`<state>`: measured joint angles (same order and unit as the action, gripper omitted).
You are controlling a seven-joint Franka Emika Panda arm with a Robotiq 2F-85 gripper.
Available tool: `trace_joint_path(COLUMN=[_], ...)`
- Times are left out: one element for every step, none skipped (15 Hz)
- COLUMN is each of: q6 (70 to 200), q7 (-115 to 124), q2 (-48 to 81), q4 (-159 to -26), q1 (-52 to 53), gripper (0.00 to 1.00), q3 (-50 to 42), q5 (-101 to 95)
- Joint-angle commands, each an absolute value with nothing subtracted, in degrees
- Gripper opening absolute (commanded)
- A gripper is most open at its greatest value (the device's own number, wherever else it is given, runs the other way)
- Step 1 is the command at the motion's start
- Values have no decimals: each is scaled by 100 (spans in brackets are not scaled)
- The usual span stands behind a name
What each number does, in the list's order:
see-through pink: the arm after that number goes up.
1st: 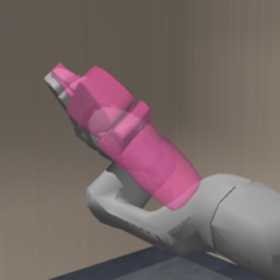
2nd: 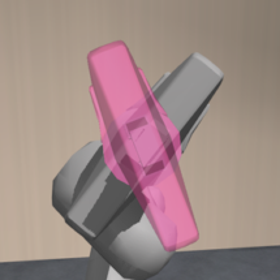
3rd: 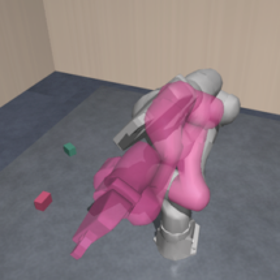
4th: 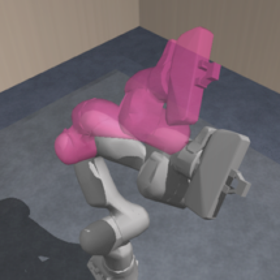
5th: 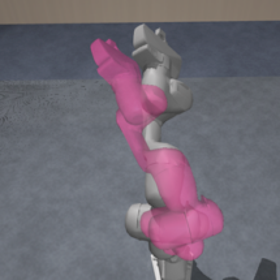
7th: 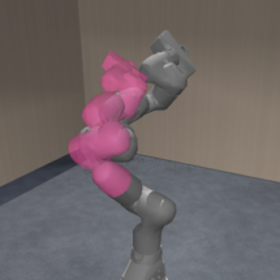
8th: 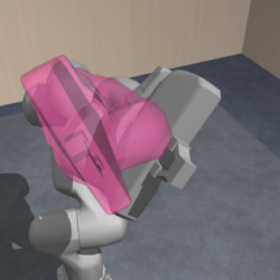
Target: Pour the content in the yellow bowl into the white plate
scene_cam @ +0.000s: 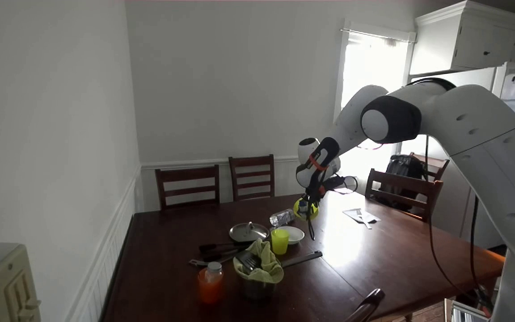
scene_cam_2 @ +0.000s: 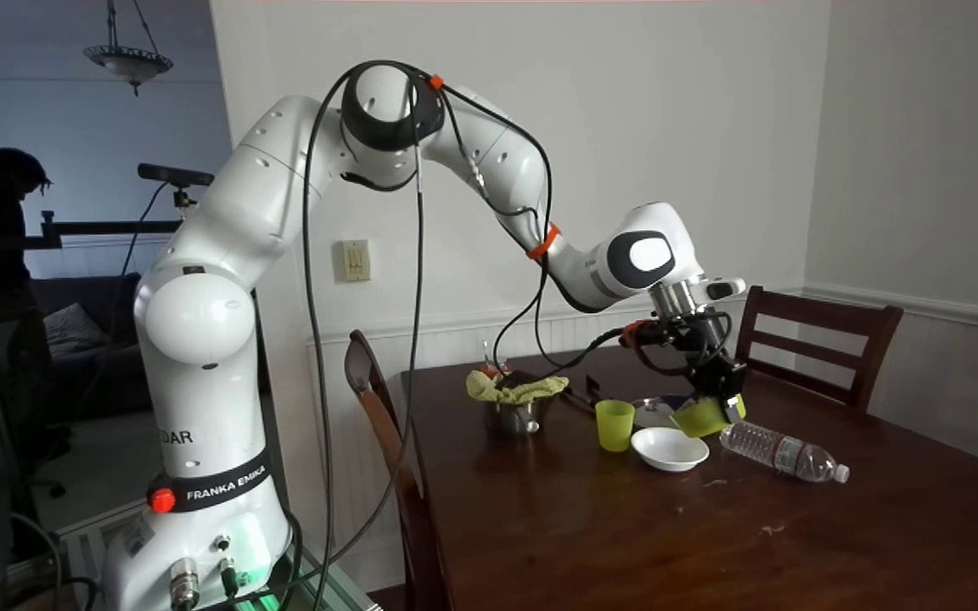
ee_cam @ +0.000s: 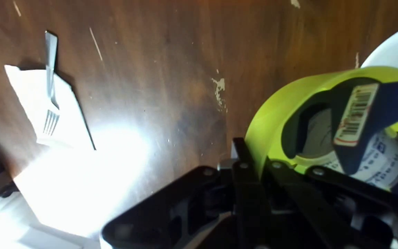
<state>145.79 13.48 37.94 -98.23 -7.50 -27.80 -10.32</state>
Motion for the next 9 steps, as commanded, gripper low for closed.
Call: trace_joint_path(q6=[14169,14114,14121,14128,14149,14165,14140,14016,13929], q7=[1939,2041,2133,2238,2351,2454,2539,2584,2644], q2=[4533,4623,4660,4701,4714,4720,4731,4716,4722], q4=[-8929,-8841,-8862,-8876,-8928,-8972,-9001,-9061,-9112], q1=[-459,-345,-220,-102,22,118,223,351,483], gripper=[1,1,1,1,1,1,1,1,1], q3=[-3026,-3075,-3121,-3182,-3267,-3326,-3396,-3472,-3564], q5=[-1801,-1997,-2190,-2364,-2541,-2684,-2816,-2963,-3138])
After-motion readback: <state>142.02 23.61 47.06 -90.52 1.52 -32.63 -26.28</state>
